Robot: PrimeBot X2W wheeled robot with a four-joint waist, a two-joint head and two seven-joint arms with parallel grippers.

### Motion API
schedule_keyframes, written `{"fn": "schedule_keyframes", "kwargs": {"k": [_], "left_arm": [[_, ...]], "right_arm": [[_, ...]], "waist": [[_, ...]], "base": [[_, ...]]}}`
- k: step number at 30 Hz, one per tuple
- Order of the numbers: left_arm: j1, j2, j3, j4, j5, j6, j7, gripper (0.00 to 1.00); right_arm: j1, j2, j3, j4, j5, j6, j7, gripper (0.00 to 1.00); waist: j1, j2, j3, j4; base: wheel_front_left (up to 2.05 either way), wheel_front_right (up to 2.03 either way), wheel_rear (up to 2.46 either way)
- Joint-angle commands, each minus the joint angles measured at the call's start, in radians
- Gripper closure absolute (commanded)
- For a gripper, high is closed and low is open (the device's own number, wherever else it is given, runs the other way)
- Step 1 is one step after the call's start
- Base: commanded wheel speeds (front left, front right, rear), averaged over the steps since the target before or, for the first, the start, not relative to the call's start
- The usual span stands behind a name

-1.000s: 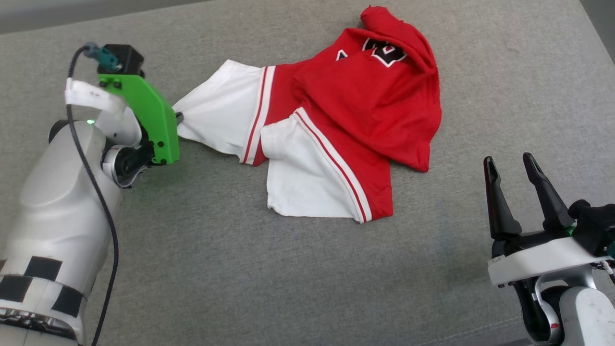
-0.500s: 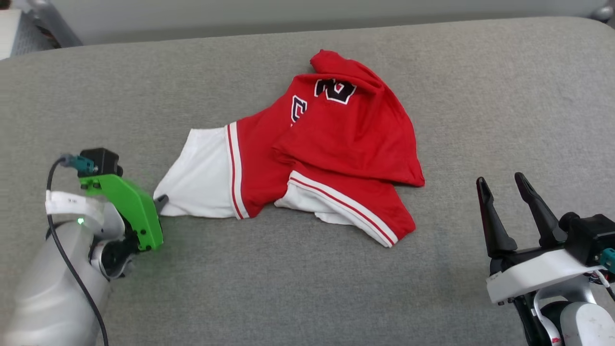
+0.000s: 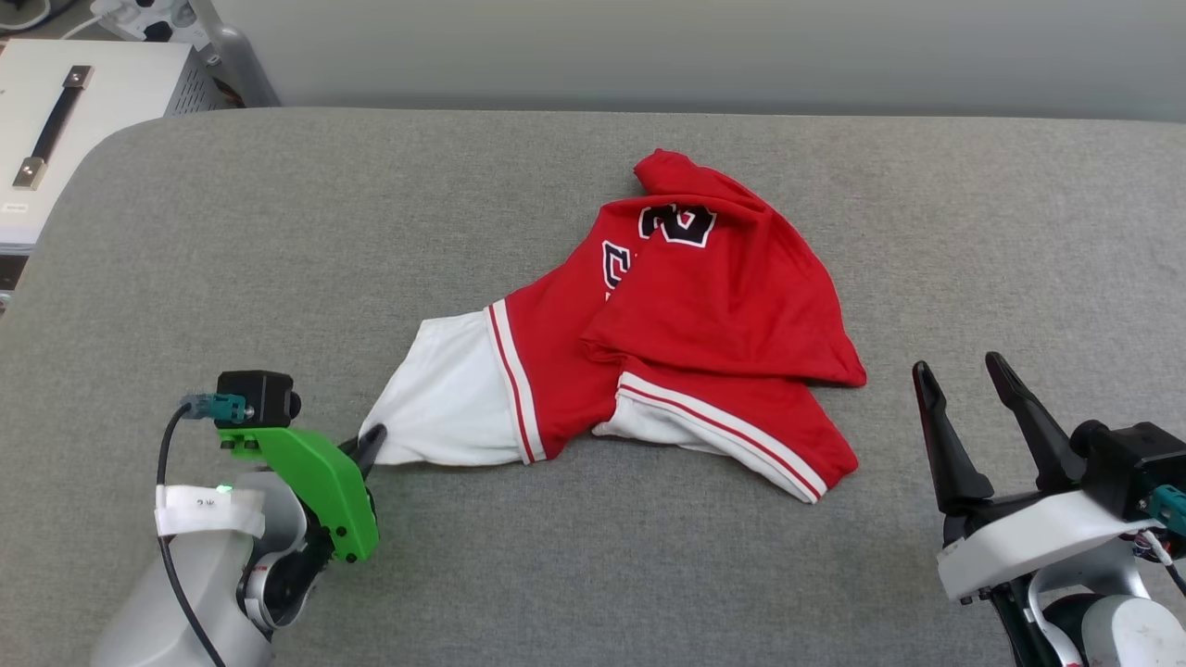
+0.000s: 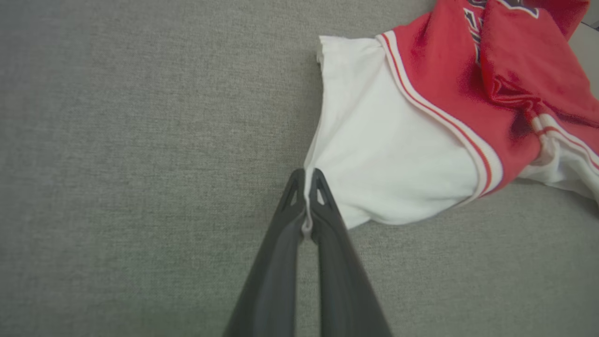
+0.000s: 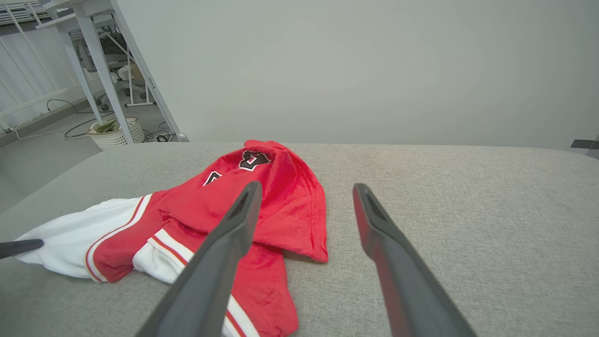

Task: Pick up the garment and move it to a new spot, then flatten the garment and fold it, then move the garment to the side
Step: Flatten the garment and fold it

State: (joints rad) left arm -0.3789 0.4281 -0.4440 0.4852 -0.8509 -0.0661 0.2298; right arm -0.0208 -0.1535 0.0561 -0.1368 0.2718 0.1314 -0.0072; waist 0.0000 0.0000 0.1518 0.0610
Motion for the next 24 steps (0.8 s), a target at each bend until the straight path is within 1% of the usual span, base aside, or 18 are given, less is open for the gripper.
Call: {"fn": "schedule_keyframes", "kwargs": {"k": [1, 7, 9, 11, 14, 16, 18, 20, 24], "left_arm": [[0.005, 0.007, -0.001, -0.007, 0.033, -0.003, -0.047, 0.00], [0.002, -0.002, -0.027, -0.044, 0.136, -0.031, -0.294, 0.00], [0.013, -0.007, -0.032, -0.061, 0.171, -0.034, -0.389, 0.00], [0.035, -0.024, -0.027, -0.085, 0.193, -0.030, -0.456, 0.00], [0.081, -0.057, -0.002, -0.142, 0.228, -0.009, -0.487, 0.00], [0.116, -0.086, 0.027, -0.203, 0.262, 0.004, -0.490, 0.00], [0.154, -0.114, 0.055, -0.260, 0.299, 0.004, -0.491, 0.00], [0.186, -0.132, 0.060, -0.284, 0.334, -0.008, -0.491, 0.00], [0.191, -0.158, 0.074, -0.287, 0.366, -0.027, -0.491, 0.00]], "right_arm": [[0.014, -0.006, 0.003, -0.004, 0.005, -0.001, 0.004, 0.00], [0.033, -0.014, 0.004, 0.005, 0.009, -0.001, 0.010, 0.00], [0.039, -0.017, 0.005, 0.003, 0.009, -0.001, 0.014, 0.00], [0.043, -0.024, 0.010, 0.000, 0.011, -0.001, 0.018, 0.00], [0.051, -0.041, 0.027, -0.006, 0.009, -0.001, 0.032, 0.00], [0.053, -0.064, 0.050, -0.013, 0.008, -0.001, 0.053, 0.00], [0.047, -0.101, 0.094, -0.021, 0.010, -0.001, 0.093, 0.00], [0.028, -0.155, 0.175, -0.028, 0.026, -0.001, 0.164, 0.00], [-0.047, -0.246, 0.320, -0.022, 0.080, -0.001, 0.308, 0.00]], "waist": [[0.0000, 0.0000, -0.003, 0.001], [0.0000, 0.0000, -0.023, 0.009], [0.0000, 0.0000, -0.031, 0.016], [0.0000, 0.0000, -0.039, 0.027], [0.0000, 0.0000, -0.048, 0.047], [0.0000, 0.0000, -0.050, 0.065], [0.0000, 0.0000, -0.048, 0.085], [0.0000, 0.0000, -0.043, 0.105], [0.0000, 0.0000, -0.026, 0.145]], "base": [[0.00, 0.00, 0.00], [0.00, 0.00, 0.00], [0.00, 0.00, 0.00], [0.00, 0.00, 0.00], [0.00, 0.00, 0.00], [0.00, 0.00, 0.00], [0.00, 0.00, 0.00], [0.00, 0.00, 0.00], [0.00, 0.00, 0.00]]}}
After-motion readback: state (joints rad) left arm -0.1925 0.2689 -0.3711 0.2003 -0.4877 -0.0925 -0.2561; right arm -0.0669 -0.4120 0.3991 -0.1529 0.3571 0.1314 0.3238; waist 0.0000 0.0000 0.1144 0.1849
